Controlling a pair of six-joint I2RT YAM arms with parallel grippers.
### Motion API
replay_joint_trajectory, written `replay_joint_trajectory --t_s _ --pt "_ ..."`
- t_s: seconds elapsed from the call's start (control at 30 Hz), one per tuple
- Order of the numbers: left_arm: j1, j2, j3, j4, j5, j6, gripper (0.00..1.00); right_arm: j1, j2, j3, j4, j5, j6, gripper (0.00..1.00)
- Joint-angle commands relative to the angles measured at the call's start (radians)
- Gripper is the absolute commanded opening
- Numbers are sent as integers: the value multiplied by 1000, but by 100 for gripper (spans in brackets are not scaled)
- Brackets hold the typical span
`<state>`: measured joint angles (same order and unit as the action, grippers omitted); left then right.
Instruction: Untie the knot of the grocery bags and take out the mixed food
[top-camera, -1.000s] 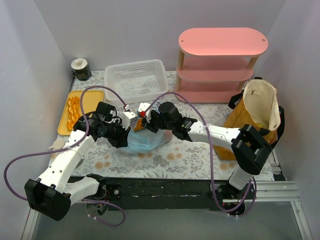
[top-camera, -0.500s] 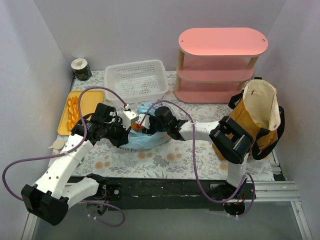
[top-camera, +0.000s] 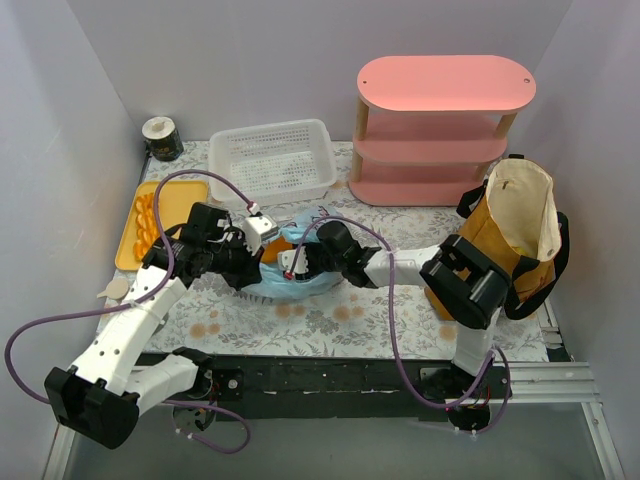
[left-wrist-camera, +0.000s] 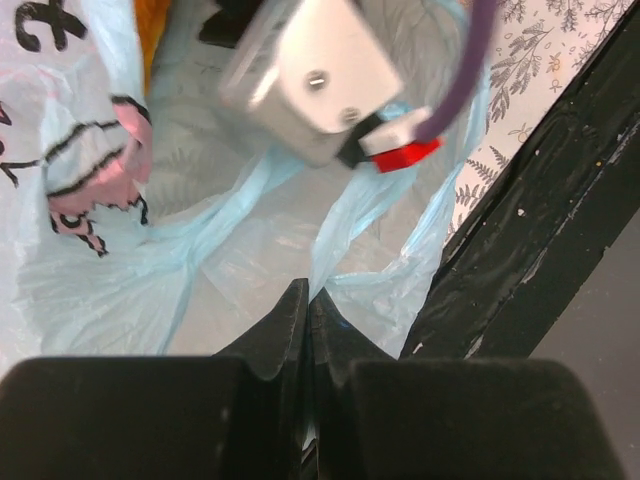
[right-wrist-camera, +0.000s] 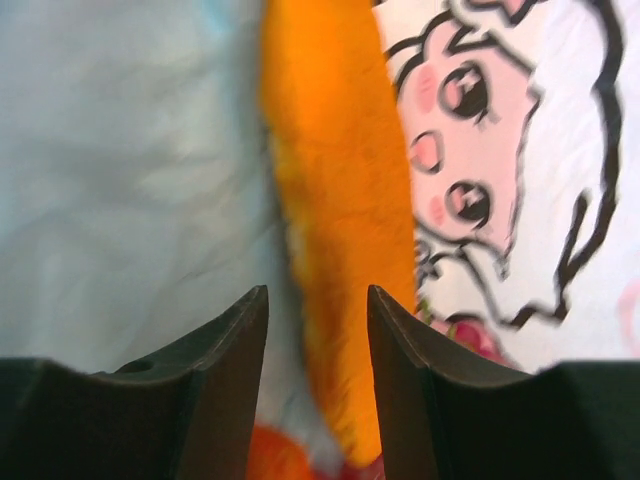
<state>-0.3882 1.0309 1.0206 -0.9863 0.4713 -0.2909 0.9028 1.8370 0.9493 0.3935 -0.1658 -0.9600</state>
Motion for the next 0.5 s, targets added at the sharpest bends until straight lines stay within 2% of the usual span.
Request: replay_joint_trajectory --t_s 0.0,0.17,0.27,0.3,0.33,0.4,0.47 --pt "5 6 22 9 44 10 0 -15 112 156 -5 -29 -59 50" --pt "6 5 27 6 23 10 0 -27 189 249 -82 -101 -77 45" --pt "12 1 21 6 20 7 0 -27 206 263 -94 -81 -59 43" --pt "14 0 19 8 24 6 0 -28 206 263 -94 -51 -54 38" --pt "17 -2 12 8 26 6 0 -27 206 261 -94 -38 -49 24" --pt "25 -8 1 20 23 6 0 -27 179 250 -90 -24 -33 9" --pt "31 -9 -14 32 9 7 0 -28 99 220 -70 -44 7 3"
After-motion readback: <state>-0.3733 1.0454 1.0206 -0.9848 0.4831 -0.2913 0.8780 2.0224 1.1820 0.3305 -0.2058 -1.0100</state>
